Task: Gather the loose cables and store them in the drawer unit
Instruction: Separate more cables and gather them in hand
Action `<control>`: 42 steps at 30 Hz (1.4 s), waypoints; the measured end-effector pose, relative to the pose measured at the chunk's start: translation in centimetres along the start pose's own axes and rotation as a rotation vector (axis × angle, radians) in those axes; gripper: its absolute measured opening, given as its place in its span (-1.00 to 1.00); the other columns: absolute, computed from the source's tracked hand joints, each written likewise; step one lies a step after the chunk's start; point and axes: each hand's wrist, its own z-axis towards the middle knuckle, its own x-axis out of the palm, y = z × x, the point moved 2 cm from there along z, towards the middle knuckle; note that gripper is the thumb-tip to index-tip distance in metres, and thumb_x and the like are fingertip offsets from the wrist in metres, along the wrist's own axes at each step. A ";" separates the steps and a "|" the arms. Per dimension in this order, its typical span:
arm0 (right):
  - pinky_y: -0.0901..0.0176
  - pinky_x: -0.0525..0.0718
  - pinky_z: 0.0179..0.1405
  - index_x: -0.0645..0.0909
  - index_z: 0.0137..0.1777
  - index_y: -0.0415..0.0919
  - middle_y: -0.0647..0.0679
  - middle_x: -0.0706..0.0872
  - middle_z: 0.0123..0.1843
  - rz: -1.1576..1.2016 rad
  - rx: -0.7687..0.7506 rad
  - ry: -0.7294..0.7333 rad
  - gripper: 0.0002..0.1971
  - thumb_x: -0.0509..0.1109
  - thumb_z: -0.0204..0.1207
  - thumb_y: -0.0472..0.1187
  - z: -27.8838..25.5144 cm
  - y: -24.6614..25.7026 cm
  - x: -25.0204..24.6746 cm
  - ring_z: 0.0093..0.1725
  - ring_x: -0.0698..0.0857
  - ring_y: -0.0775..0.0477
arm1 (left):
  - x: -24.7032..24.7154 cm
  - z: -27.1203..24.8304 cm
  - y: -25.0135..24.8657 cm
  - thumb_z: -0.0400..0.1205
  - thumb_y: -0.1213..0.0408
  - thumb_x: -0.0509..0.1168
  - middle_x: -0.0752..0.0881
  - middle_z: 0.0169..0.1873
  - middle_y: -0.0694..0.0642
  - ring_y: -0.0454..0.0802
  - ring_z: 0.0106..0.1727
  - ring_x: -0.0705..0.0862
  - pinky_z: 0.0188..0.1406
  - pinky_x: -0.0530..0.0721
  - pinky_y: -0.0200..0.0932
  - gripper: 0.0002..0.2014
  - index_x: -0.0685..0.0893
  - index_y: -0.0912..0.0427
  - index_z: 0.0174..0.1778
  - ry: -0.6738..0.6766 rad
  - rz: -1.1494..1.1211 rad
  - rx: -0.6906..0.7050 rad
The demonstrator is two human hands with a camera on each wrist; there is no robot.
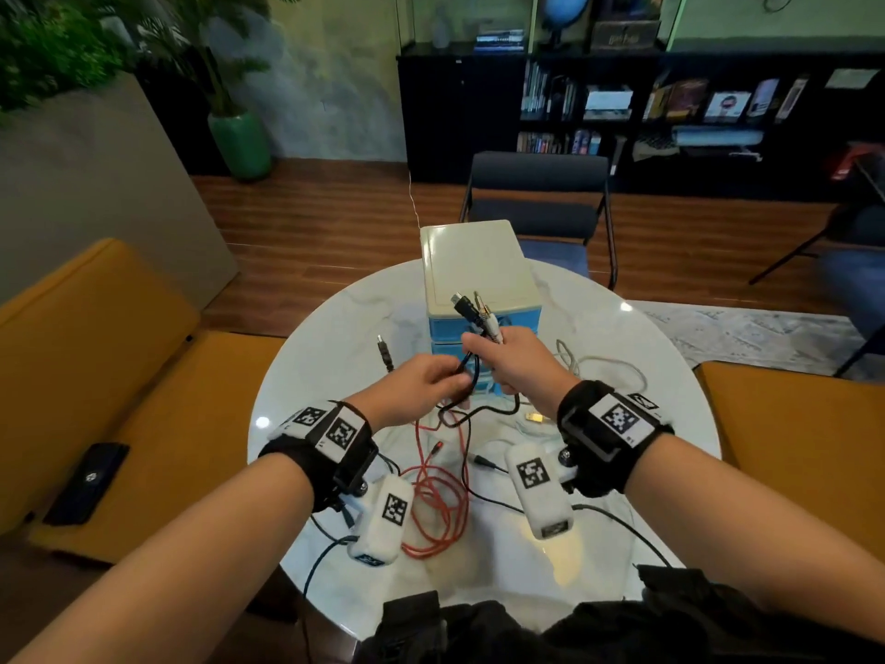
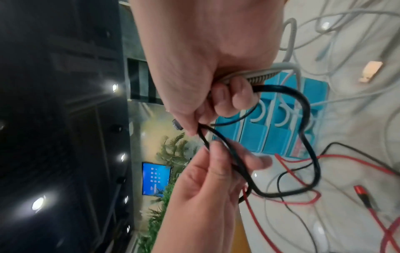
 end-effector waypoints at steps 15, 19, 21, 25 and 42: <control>0.11 0.36 -0.44 0.49 -0.10 -0.18 -0.09 0.55 -0.25 -0.844 -0.128 -0.008 -0.77 0.16 0.72 -0.07 -0.4 -0.4 -0.1 -0.24 0.54 -0.14 | -0.4 -2.5 6.4 0.67 0.27 0.17 0.51 -0.15 0.02 0.04 -0.10 0.52 -0.14 0.42 -0.17 -0.90 0.41 0.00 -0.13 0.116 0.534 -0.222; 0.11 0.33 -0.45 0.44 -0.18 -0.15 -0.04 0.51 -0.32 -0.923 -0.100 -0.008 -0.73 0.16 0.73 -0.06 -0.1 -1.4 -0.1 -0.27 0.52 -0.12 | -0.2 -2.6 5.4 0.71 0.22 0.18 0.47 0.03 0.04 -0.04 0.05 0.46 0.06 0.38 -0.23 -0.91 0.48 0.05 0.11 0.198 0.502 -0.220; 0.13 0.31 -0.48 0.40 -0.24 -0.13 -0.02 0.47 -0.35 -0.930 -0.077 -0.039 -0.70 0.16 0.72 -0.05 0.3 -1.8 -0.6 -0.25 0.55 -0.14 | -0.5 -2.9 5.3 0.75 0.20 0.12 0.49 0.20 0.12 -0.01 0.18 0.48 0.24 0.39 -0.19 -0.72 0.46 0.09 0.37 0.262 0.497 -0.276; 0.08 0.48 -0.24 0.57 -0.05 -0.21 -0.15 0.64 -0.14 -0.932 -0.009 -0.153 -0.82 0.21 0.68 -0.14 0.8 -2.3 -2.8 -0.18 0.58 -0.19 | -1.3 -3.6 7.6 0.79 0.16 -0.03 0.47 0.49 0.18 0.13 0.45 0.48 0.48 0.38 -0.01 -0.61 0.30 0.04 0.57 0.229 0.502 -0.438; 0.10 0.47 -0.20 0.64 -0.03 -0.35 -0.32 0.72 -0.09 -0.581 0.052 -0.350 -0.67 0.26 0.68 -0.04 1.5 -4.4 -6.0 -0.01 0.70 -0.36 | 1.4 -0.4 7.1 0.64 0.21 0.23 0.61 -0.12 0.02 0.03 0.00 0.63 -0.04 0.56 -0.16 -0.85 0.69 0.13 -0.01 0.043 0.600 -0.165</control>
